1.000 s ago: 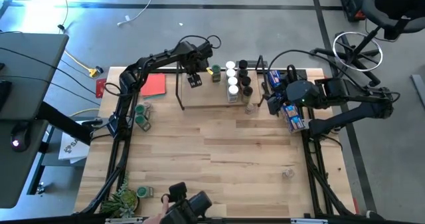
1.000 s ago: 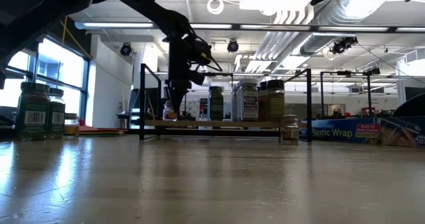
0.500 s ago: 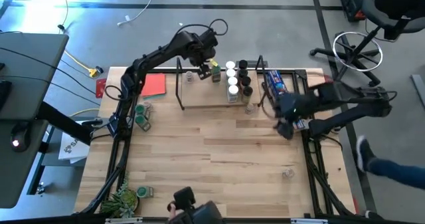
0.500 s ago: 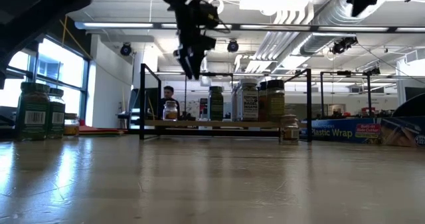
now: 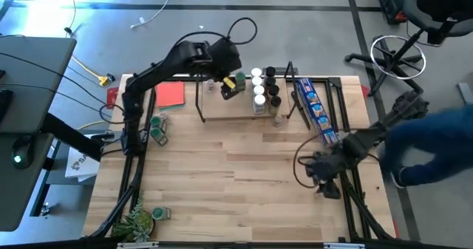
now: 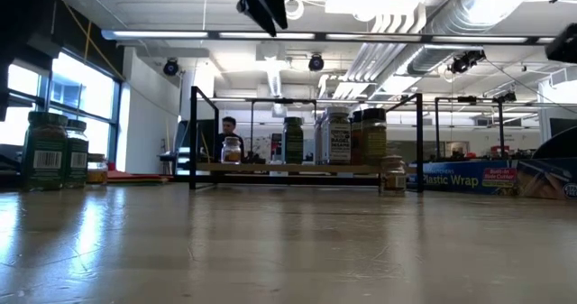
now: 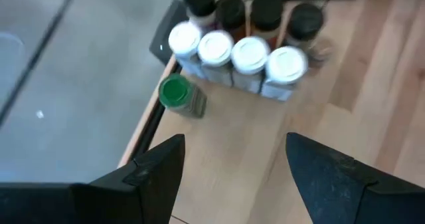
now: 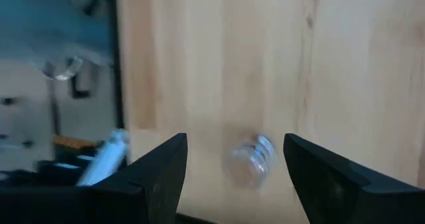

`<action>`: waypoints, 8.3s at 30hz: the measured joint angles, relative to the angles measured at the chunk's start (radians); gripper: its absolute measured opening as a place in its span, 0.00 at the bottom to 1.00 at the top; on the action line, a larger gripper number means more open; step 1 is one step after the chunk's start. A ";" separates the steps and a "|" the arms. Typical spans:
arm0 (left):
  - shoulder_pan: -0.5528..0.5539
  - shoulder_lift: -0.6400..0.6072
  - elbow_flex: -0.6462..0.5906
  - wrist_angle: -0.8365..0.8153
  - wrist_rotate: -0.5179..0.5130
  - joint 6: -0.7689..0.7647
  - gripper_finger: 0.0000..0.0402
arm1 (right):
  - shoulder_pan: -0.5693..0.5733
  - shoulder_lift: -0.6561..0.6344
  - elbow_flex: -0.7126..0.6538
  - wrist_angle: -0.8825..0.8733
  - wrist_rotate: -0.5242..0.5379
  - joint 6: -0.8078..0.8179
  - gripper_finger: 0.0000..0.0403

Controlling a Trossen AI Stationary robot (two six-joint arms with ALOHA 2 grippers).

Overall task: Shelf spices
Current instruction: Put the bottom right brown bottle on the shelf aligned with the other brown seasoning bottle

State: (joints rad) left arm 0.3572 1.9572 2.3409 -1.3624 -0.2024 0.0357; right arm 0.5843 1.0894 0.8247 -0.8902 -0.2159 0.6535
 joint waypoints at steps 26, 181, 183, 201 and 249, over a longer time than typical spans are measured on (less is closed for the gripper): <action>-0.073 -0.055 -0.005 -0.163 -0.110 -0.113 0.64 | 0.276 0.258 -0.155 0.165 0.103 0.243 0.60; -0.225 0.492 -0.235 0.127 -0.069 -1.063 0.43 | -0.432 -0.395 0.270 -0.347 0.288 -0.058 0.00; -0.232 0.492 -0.235 0.121 -0.072 -1.055 0.40 | -0.432 -0.395 0.270 -0.346 0.288 -0.058 0.00; -0.399 0.374 -0.212 -0.018 0.320 -0.828 0.37 | -0.432 -0.394 0.270 -0.308 0.320 -0.078 0.00; -0.381 0.144 -0.555 -0.087 0.470 -0.343 0.67 | -0.432 -0.266 0.270 -0.183 0.342 -0.096 0.00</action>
State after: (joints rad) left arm -0.0238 2.1009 1.7863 -1.4498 0.2679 -0.3072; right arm 0.1524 0.8238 1.0946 -1.0730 0.1265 0.5578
